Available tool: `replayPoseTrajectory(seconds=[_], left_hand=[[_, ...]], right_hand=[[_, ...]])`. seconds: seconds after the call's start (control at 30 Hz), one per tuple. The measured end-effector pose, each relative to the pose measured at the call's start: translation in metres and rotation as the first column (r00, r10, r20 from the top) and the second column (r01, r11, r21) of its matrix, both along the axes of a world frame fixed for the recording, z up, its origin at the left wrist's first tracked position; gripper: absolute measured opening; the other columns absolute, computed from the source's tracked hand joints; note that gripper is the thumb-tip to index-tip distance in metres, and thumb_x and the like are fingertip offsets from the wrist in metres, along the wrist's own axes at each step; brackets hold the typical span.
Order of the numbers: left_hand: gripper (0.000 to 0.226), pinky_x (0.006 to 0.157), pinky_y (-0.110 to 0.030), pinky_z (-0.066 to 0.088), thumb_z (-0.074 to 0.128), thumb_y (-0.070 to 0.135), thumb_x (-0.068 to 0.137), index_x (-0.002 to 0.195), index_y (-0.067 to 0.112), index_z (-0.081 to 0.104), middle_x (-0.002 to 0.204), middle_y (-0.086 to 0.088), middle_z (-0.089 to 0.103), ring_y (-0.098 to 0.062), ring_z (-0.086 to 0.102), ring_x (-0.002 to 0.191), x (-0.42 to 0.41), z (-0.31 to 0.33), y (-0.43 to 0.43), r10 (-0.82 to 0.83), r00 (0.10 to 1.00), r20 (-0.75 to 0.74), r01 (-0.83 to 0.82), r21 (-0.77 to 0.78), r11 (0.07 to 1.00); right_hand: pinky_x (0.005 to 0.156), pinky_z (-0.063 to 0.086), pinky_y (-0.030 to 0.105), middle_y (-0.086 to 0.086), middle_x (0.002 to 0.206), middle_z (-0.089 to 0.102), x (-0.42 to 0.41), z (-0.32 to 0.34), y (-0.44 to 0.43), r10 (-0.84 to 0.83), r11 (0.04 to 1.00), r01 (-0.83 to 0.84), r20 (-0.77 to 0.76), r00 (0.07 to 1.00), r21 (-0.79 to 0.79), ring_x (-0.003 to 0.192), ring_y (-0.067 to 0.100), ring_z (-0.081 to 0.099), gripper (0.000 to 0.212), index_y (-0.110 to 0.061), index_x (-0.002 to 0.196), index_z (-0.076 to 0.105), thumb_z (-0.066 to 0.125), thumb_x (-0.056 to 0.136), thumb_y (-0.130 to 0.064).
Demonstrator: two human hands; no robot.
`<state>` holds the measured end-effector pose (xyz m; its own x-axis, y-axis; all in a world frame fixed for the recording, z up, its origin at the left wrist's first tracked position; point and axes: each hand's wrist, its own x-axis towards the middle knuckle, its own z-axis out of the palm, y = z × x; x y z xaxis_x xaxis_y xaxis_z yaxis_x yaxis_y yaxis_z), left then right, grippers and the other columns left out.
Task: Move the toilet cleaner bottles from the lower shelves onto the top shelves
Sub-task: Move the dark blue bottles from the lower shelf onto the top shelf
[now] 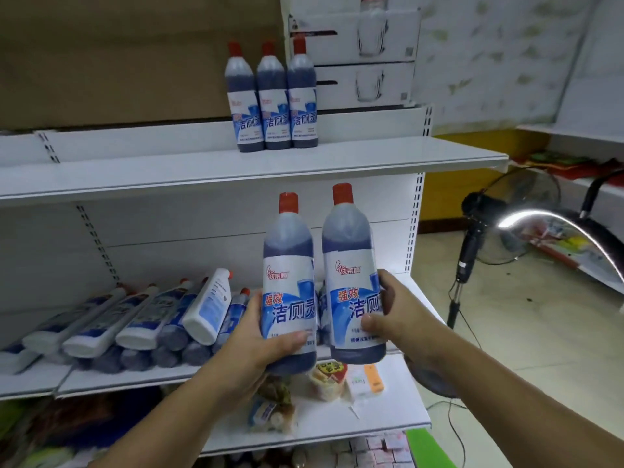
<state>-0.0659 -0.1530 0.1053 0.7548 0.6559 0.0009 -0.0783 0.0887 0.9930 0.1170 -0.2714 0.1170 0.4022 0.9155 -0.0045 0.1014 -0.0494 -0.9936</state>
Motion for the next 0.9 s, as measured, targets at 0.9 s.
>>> replayPoseTrajectory(seconds=[0.9], left_hand=[[0.06,0.063,-0.02,0.054,0.081,0.023,0.057,0.108,0.03,0.05,0.096,0.006,0.069,-0.013,0.068,0.085,0.06,0.215,0.24,0.136,0.989,0.063,-0.149,0.509,0.848]], right_hand=[[0.069,0.053,0.027,-0.011,0.094,0.061,0.081,0.225,0.233,-0.184,0.953,0.073,0.37,0.911,0.295,0.083,0.008,0.062,0.059,-0.027,0.113,0.045,0.079,0.067,-0.012]])
